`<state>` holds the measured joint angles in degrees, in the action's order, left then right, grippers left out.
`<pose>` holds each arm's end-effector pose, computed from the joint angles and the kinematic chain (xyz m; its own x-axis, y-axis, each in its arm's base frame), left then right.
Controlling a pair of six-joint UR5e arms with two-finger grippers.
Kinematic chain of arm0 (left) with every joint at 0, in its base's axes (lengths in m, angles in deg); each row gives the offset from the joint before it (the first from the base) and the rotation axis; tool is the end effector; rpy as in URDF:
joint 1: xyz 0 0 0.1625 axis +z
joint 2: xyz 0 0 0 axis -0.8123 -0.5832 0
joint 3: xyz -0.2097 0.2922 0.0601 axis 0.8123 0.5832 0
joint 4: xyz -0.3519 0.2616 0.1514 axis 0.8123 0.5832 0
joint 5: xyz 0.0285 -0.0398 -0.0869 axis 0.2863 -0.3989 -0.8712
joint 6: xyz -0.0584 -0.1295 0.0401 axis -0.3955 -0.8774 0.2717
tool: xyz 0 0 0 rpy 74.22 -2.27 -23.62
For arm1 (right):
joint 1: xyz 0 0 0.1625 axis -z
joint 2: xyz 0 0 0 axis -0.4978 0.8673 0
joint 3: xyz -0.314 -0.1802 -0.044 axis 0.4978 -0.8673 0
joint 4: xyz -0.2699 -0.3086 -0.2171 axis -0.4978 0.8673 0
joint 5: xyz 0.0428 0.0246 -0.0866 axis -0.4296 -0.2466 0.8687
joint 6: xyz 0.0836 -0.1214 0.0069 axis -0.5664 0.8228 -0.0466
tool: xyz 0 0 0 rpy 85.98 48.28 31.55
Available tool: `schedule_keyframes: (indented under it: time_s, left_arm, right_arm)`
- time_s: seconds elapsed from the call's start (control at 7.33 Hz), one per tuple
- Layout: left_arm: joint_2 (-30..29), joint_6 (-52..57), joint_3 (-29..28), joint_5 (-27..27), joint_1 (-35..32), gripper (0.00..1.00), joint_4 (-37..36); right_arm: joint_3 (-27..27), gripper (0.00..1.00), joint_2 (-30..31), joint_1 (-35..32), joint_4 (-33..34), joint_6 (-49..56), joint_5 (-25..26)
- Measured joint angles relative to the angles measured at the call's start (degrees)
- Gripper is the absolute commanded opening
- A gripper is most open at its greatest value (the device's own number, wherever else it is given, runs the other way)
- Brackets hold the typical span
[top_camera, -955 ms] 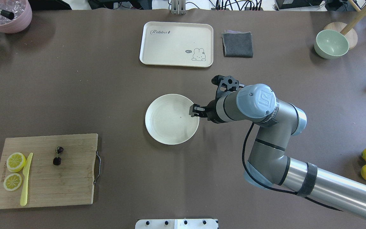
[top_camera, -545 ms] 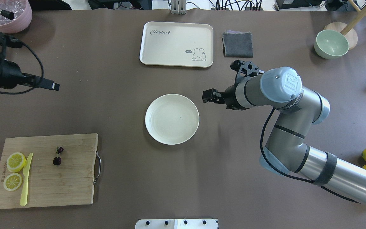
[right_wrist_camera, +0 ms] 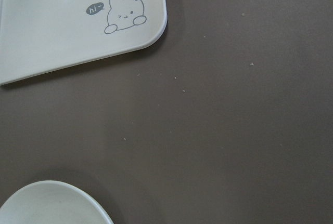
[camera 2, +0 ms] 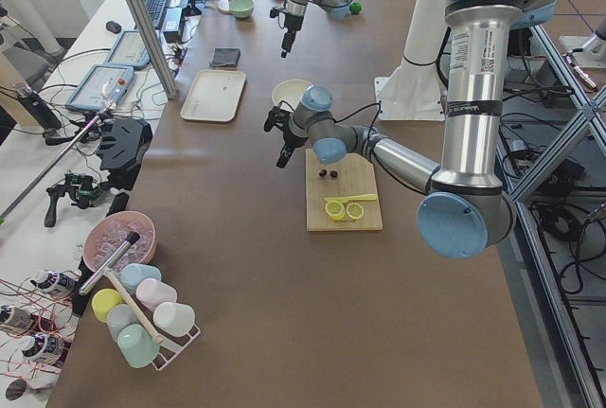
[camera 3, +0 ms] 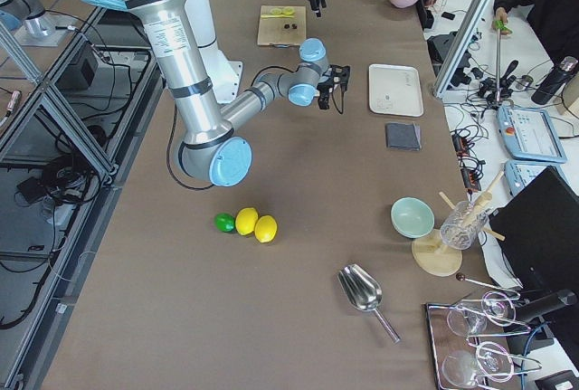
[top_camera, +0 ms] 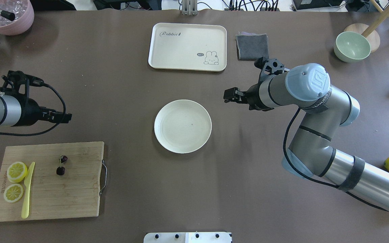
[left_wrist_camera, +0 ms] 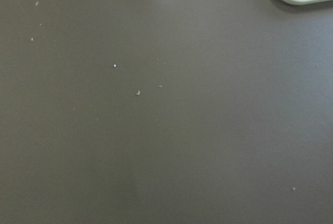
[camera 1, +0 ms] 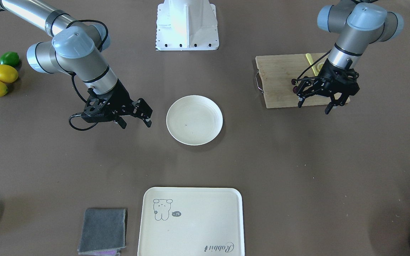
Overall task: Place red cherry on plate
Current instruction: 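Grasp a dark cherry on the board with the left gripper while the right arm withdraws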
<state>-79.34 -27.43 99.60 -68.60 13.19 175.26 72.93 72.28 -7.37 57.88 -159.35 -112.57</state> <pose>0.3760 -0.4639 0.3851 0.6618 0.2523 -0.7059 0.1164 0.8957 0.4292 -0.5098 -0.5000 0.2493 0.4193 0.1394 0.8971 -0.3102 0.9507 -0.0027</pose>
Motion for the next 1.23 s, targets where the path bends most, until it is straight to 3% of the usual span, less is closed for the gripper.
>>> schedule_keyframes:
  time_s: [0.41, 0.68, 1.09, 1.23]
  left_arm:
    - [5.28, -9.5, 4.52, 7.7, 9.58, 0.97, -0.26]
    - [6.37, -12.99, 4.91, 10.23, 13.55, 0.72, -0.32]
    - [8.2, -14.32, 5.75, 10.61, 15.06, 0.15, -0.25]
    - [9.11, -14.39, 6.41, 10.58, 15.23, 0.11, -0.25]
  right_arm:
    - [0.04, 1.0, 0.02, -1.59, 0.14, 0.66, -1.19]
    - [0.11, 1.0, 0.05, -5.78, 0.88, 2.95, -6.95]
    - [0.82, 1.0, 0.23, -12.7, 6.78, 8.33, -14.36]
    - [1.12, 1.0, 0.46, -14.0, 8.0, 9.63, -15.44]
